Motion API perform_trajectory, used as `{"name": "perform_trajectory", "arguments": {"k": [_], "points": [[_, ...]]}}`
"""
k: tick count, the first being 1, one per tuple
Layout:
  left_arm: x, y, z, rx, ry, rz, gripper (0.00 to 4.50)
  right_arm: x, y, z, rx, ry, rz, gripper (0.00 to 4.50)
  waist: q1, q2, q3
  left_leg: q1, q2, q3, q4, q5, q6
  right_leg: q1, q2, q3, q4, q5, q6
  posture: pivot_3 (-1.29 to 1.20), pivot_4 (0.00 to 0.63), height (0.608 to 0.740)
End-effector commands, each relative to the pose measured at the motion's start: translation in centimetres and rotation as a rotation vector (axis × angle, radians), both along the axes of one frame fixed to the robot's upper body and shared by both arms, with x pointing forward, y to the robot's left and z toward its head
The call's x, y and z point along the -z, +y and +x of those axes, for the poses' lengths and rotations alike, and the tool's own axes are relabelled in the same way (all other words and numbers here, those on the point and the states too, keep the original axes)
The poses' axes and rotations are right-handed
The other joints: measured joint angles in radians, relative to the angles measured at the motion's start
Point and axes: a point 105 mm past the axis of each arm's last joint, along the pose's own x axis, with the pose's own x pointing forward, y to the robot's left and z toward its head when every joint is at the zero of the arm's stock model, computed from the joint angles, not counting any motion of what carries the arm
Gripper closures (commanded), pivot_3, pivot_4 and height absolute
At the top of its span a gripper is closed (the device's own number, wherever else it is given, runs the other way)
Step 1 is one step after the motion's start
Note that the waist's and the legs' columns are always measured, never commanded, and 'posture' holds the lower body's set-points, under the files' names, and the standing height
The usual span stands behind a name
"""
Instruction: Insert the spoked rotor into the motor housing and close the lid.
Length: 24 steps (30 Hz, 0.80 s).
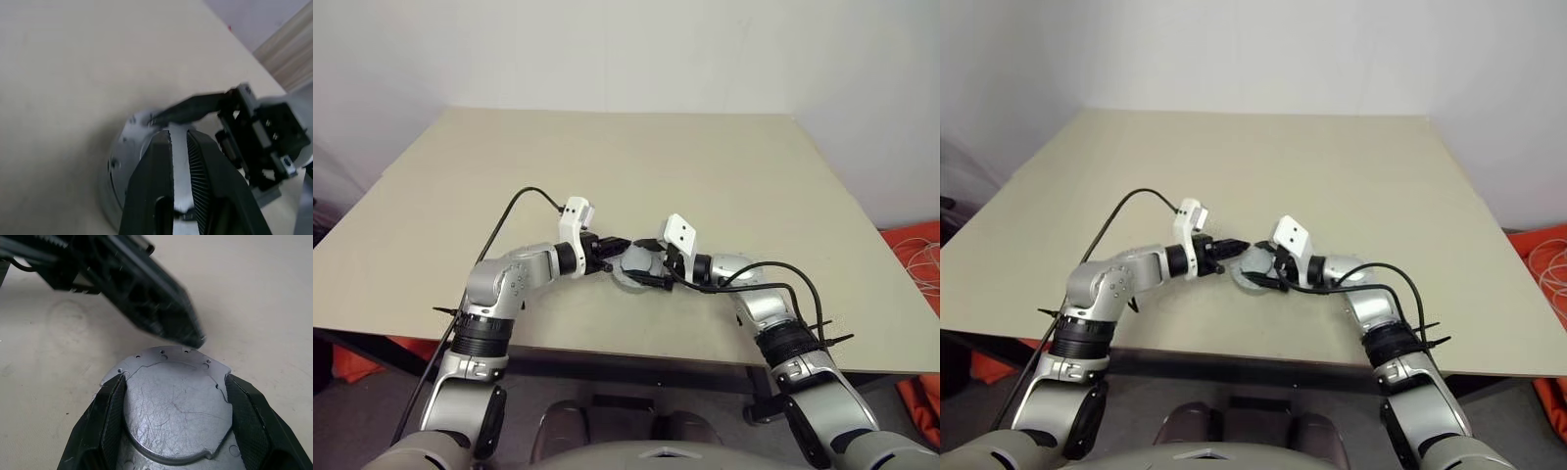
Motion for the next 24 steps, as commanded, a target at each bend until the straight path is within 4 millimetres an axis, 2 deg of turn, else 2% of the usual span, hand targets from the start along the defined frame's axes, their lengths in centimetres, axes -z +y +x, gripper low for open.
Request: {"name": "perform_trajectory", "arguments": {"k": [1,6,16,20,24], "points": [[0.1,-0.1,-0.2,0.028,0.037,0.036,3.95,2.2,-1.6,0.0,0.054,0.055,-0.095,1.38,0.000,0.000,0.000,0.000,0.000,0.000,0.000,0.000,0.000,0.000,0.000,0.000,0.000,0.000,0.000,0.00,0.000,0.740],[1.3,0.8,-0.1,-0.015,0.092,0.096,3.95,2.1,-1.4,0.0,0.058,0.051,-0.092,1.38,0.000,0.000,0.000,0.001,0.000,0.000,0.000,0.000,0.000,0.001,0.000,0.000,0.000,0.000,0.000,0.00,0.000,0.740],[1.5,1.2,-0.1,-0.071,0.117,0.076,3.95,1.5,-1.2,-0.2,0.048,0.090,-0.058,1.38,0.000,0.000,0.000,0.002,0.000,0.000,0.000,0.000,0.000,0.001,0.000,0.000,-0.001,-0.001,0.001,0.00,0.000,0.740],[1.5,1.4,-0.1,-0.085,0.113,0.075,3.99,1.5,-1.3,-0.3,0.032,0.101,-0.069,0.04,0.000,0.000,0.000,0.001,0.000,0.000,0.000,0.000,0.000,0.001,0.000,0.000,-0.002,-0.001,0.002,0.00,0.000,0.740],[1.4,1.7,0.0,-0.094,0.111,0.073,3.99,1.3,-1.2,-0.3,0.038,0.083,-0.069,0.04,-0.002,0.000,0.000,0.001,0.000,0.000,-0.002,0.000,0.000,0.000,0.000,0.000,-0.002,-0.001,0.002,0.00,0.000,0.740]]}}
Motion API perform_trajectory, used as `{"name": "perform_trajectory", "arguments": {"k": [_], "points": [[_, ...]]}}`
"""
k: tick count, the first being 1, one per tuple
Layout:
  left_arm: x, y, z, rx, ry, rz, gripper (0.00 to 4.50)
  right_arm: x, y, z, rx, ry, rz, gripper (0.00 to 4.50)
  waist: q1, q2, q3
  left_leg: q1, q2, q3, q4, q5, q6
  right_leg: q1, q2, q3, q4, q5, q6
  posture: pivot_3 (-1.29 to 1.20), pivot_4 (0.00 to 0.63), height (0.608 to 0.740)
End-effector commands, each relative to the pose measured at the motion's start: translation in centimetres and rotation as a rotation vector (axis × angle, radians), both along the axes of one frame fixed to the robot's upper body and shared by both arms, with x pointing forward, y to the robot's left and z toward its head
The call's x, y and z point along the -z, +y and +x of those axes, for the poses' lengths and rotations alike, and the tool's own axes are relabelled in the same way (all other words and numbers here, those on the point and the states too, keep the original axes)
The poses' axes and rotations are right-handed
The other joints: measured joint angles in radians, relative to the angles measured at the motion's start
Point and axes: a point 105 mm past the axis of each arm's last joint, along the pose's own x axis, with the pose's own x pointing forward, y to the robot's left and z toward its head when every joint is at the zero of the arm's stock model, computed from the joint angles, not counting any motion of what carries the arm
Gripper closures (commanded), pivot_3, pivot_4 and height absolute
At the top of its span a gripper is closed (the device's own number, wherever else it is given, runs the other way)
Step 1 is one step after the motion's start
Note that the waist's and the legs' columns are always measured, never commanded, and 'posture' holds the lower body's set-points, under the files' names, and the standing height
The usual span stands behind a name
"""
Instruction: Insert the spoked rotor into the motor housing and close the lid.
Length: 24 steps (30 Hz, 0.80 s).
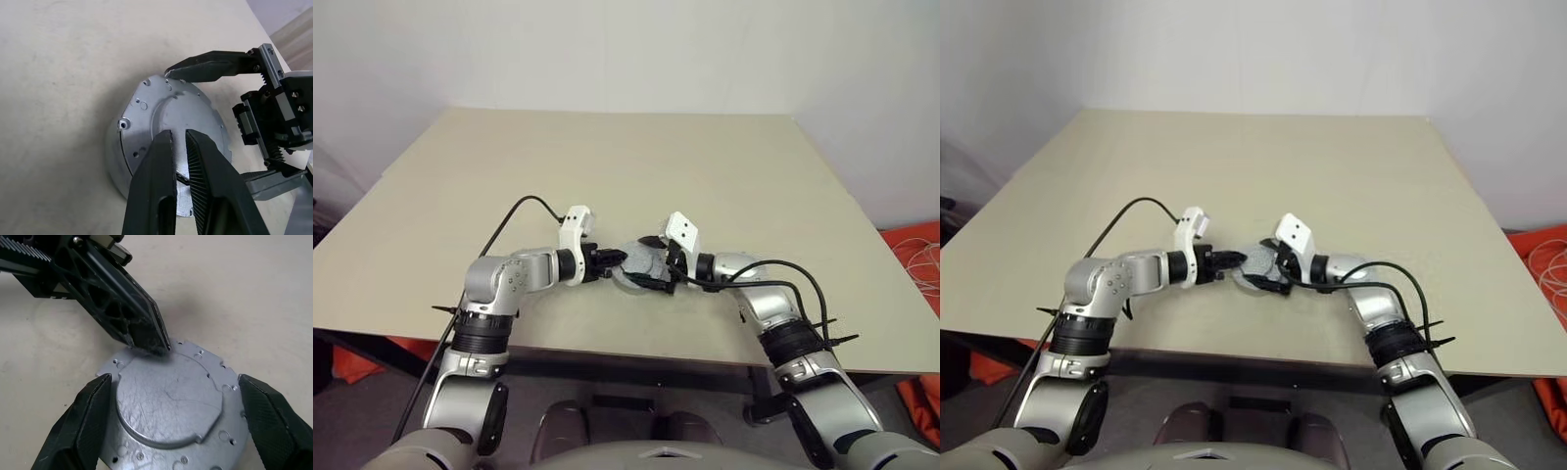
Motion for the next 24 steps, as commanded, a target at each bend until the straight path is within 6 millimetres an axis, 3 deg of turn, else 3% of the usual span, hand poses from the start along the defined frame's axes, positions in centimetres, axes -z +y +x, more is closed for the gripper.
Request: {"name": "perform_trajectory", "arguments": {"k": [1,10,24], "points": [[0.4,1.0,0.1,-0.031,0.012,0.020,3.99,1.4,-0.6,-0.4,0.016,0.041,-0.049,0.04,0.000,0.000,0.000,0.000,0.000,0.000,0.000,0.000,0.000,-0.001,0.000,0.000,0.000,0.000,0.000,0.00,0.000,0.740],[0.1,1.1,0.1,-0.017,0.014,0.002,3.99,-0.6,0.0,-0.6,-0.006,0.040,0.062,0.04,0.000,0.000,0.000,-0.003,0.000,0.000,-0.002,0.000,0.000,-0.004,0.000,0.000,-0.001,0.000,0.000,0.00,0.000,0.740],[-0.5,0.2,-1.1,0.078,0.038,-0.049,3.99,-8.6,0.0,0.1,0.027,0.201,0.435,0.04,0.002,0.001,0.001,-0.010,0.000,0.001,-0.002,-0.001,0.002,-0.010,0.000,0.000,-0.001,0.003,-0.006,0.00,0.000,0.740]]}}
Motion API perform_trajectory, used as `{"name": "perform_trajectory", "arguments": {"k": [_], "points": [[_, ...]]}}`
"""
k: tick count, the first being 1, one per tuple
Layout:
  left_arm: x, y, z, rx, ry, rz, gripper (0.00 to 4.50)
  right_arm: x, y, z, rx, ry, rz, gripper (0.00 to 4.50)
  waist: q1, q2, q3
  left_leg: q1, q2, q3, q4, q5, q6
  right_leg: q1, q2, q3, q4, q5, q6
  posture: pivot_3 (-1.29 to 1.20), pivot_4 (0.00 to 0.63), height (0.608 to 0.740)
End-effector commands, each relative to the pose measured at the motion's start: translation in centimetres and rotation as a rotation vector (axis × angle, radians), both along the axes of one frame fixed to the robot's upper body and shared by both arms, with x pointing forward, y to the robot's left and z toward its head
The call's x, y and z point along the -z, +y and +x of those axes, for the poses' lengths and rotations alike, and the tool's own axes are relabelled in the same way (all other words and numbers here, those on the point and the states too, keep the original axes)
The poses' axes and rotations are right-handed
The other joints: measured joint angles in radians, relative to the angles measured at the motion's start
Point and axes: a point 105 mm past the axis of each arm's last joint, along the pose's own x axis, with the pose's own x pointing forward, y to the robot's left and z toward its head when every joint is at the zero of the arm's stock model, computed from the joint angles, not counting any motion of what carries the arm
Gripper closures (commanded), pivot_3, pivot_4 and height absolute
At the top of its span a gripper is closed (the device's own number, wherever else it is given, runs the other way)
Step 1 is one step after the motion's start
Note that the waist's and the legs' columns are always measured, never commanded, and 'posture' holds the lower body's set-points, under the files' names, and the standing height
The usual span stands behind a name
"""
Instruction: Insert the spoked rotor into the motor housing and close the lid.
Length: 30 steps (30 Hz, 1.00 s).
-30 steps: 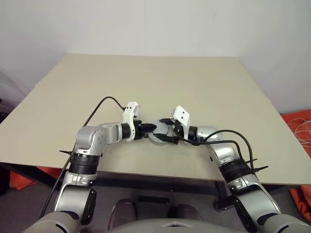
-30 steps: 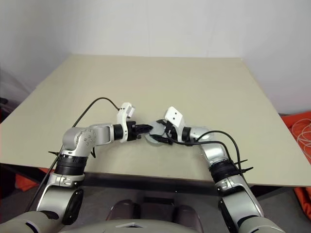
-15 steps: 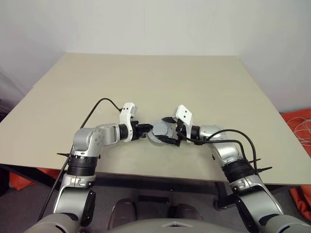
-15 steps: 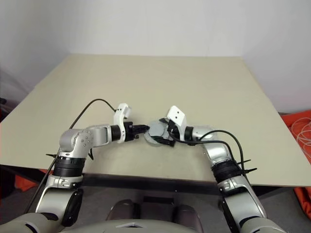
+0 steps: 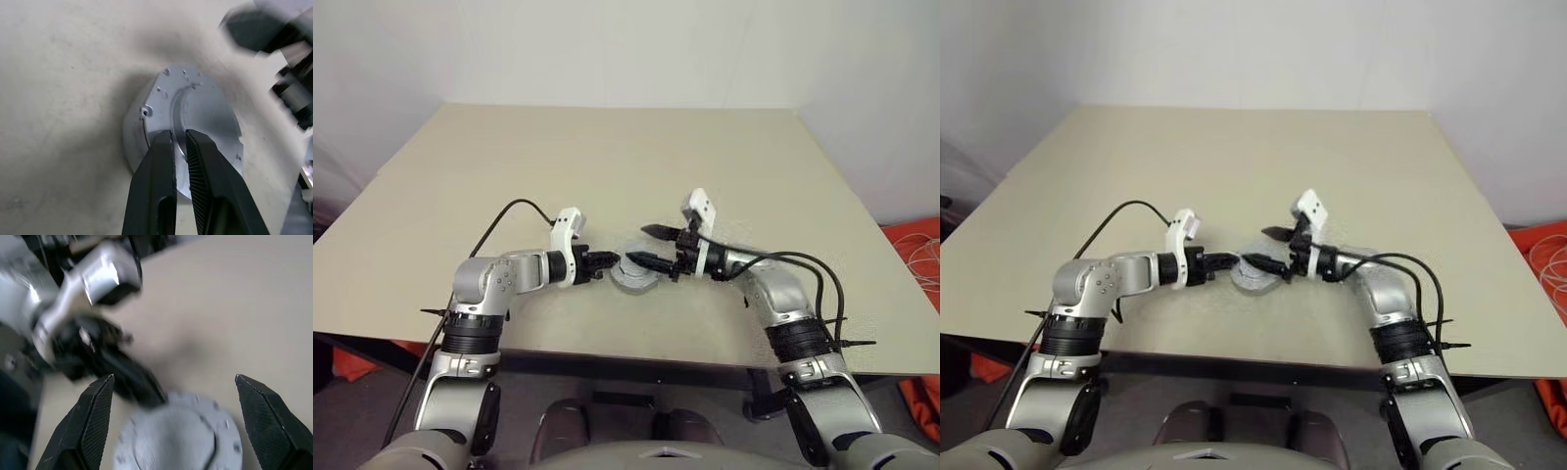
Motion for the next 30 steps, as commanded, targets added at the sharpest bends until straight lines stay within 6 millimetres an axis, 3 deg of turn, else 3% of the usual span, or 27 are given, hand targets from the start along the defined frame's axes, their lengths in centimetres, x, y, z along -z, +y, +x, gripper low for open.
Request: {"name": "perform_trajectory", "arguments": {"k": [1,4,7,11,14,22,30], "points": [[-0.5,-0.5,-0.4,0.042,-0.005,-0.012,3.99,-3.1,0.0,0.1,0.001,0.000,0.094,0.04,0.002,0.000,0.000,0.000,0.000,0.000,0.000,0.000,0.000,0.000,0.000,0.000,0.000,0.000,0.000,0.00,0.000,0.740],[-0.4,-0.6,-0.4,0.045,-0.001,-0.008,3.99,-2.2,-1.1,1.4,0.113,0.113,0.067,0.04,0.002,0.000,0.000,0.000,0.000,0.000,0.000,0.000,0.000,0.000,0.000,0.000,0.000,0.000,0.000,0.00,0.000,0.740],[-0.4,-0.5,-0.4,0.044,-0.001,-0.001,3.99,0.5,-2.9,2.0,0.217,0.294,-0.036,0.04,0.002,0.000,0.000,0.000,0.000,0.000,0.000,0.001,-0.002,0.000,0.000,0.000,0.000,0.000,0.000,0.00,0.000,0.740],[-0.4,-0.3,-0.4,0.038,-0.003,0.003,3.99,4.3,-6.0,0.7,0.281,0.576,-0.184,0.04,0.004,0.000,0.000,0.000,-0.001,0.000,0.000,0.002,-0.004,0.001,0.000,0.000,0.000,0.000,0.001,0.00,0.000,0.740],[-0.3,-0.3,-0.4,0.034,-0.006,0.006,3.99,5.0,-6.5,-0.6,0.247,0.666,-0.203,0.04,0.005,0.002,0.000,0.000,-0.001,0.000,0.000,0.002,-0.004,0.001,0.000,0.000,0.000,-0.001,0.001,0.00,0.000,0.740],[-0.3,-0.1,-0.4,0.012,-0.018,0.011,3.99,4.6,-4.5,-1.9,0.153,0.763,-0.167,0.04,0.005,0.002,0.000,0.002,-0.001,0.000,-0.001,0.002,-0.004,0.003,0.000,0.000,0.000,-0.002,0.002,0.00,0.000,0.740],[-0.5,0.2,-0.3,0.000,-0.033,0.024,3.99,4.2,-1.4,-0.8,0.154,0.838,-0.044,0.04,-0.001,0.002,0.000,0.003,-0.001,0.000,-0.001,0.004,-0.007,0.002,0.000,0.000,0.002,-0.002,0.002,0.00,0.000,0.740]]}}
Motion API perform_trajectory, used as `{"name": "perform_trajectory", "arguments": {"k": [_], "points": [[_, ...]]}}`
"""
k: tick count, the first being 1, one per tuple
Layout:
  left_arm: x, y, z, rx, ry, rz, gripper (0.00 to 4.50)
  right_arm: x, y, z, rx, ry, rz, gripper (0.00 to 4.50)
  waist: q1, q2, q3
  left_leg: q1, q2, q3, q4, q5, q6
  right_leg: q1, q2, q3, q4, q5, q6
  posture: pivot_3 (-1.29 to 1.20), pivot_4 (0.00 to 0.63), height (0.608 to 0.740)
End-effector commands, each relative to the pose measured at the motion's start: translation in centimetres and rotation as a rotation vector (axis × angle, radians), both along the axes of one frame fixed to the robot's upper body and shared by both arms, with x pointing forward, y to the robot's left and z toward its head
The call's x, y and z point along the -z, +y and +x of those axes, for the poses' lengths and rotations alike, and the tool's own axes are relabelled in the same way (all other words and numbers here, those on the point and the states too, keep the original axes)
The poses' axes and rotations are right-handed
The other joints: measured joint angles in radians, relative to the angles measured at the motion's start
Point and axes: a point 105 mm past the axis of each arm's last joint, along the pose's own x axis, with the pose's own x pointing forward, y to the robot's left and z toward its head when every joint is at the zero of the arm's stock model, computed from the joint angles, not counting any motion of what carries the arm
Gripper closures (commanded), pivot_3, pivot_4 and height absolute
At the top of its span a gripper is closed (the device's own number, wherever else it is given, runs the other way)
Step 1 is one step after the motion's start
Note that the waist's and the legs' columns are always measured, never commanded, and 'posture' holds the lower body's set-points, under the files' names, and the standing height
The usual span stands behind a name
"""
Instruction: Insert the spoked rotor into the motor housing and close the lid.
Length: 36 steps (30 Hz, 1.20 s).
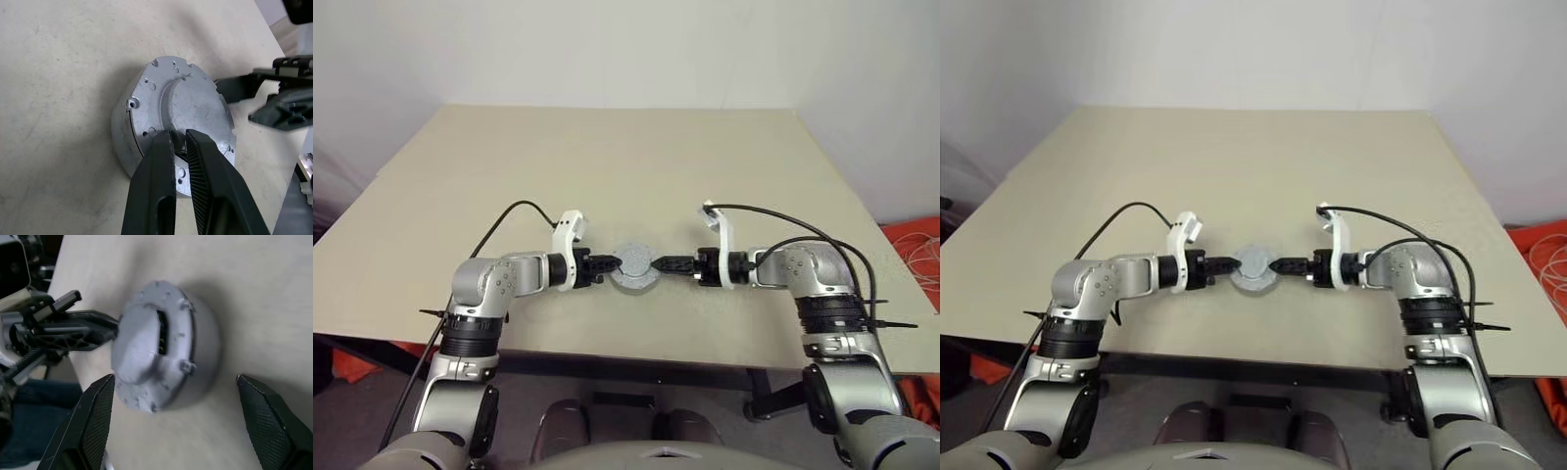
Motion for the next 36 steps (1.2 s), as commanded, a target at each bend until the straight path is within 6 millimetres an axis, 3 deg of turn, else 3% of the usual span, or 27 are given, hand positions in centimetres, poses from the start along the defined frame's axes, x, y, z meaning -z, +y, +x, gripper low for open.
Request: {"name": "perform_trajectory", "arguments": {"k": [1,9,17,25,28,33,36], "points": [[-0.6,0.3,0.1,-0.006,-0.030,0.013,3.99,-0.5,1.5,0.2,0.000,0.036,0.054,0.04,0.001,0.000,0.000,0.000,0.000,0.000,0.000,0.000,0.000,0.000,0.000,0.000,0.000,0.000,0.000,0.00,0.000,0.740],[-0.5,0.7,0.2,-0.023,-0.035,0.024,3.99,-1.8,3.0,0.7,0.014,0.062,0.143,0.04,-0.003,0.000,0.000,0.001,0.000,0.000,-0.001,0.001,-0.002,0.000,0.000,0.000,0.001,0.000,0.000,0.00,0.000,0.740],[-0.5,1.0,0.3,-0.034,-0.038,0.027,3.99,-4.0,4.5,-0.5,-0.049,0.109,0.268,0.04,0.002,0.000,0.000,-0.001,0.000,0.000,-0.004,0.002,-0.004,-0.004,0.000,0.000,0.001,0.001,-0.001,0.00,0.000,0.740],[-0.5,1.1,0.5,-0.040,-0.042,0.030,3.99,-2.1,3.9,0.0,0.007,0.097,0.164,0.04,0.002,0.000,0.000,-0.001,0.000,0.000,-0.005,0.003,-0.005,-0.004,0.000,0.000,0.001,0.001,-0.001,0.00,0.000,0.740],[-0.5,1.2,0.5,-0.044,-0.044,0.032,3.99,-1.2,3.6,0.3,0.037,0.093,0.121,0.64,0.003,0.000,0.000,-0.001,0.000,0.000,-0.005,0.003,-0.006,-0.005,0.000,0.000,0.001,0.001,-0.001,0.00,0.000,0.740],[-0.5,1.3,0.6,-0.046,-0.047,0.036,3.99,-1.1,3.6,0.5,0.040,0.084,0.118,2.22,0.004,0.001,0.000,-0.002,-0.001,0.000,-0.005,0.003,-0.006,-0.005,0.000,0.000,0.001,0.001,-0.001,0.00,0.000,0.740],[-0.6,1.3,0.6,-0.045,-0.049,0.036,3.99,-1.1,3.5,0.6,0.041,0.074,0.118,2.37,0.006,0.001,0.000,-0.001,-0.001,0.000,-0.005,0.003,-0.006,-0.003,0.000,0.000,0.001,0.001,-0.001,0.00,0.000,0.740]]}}
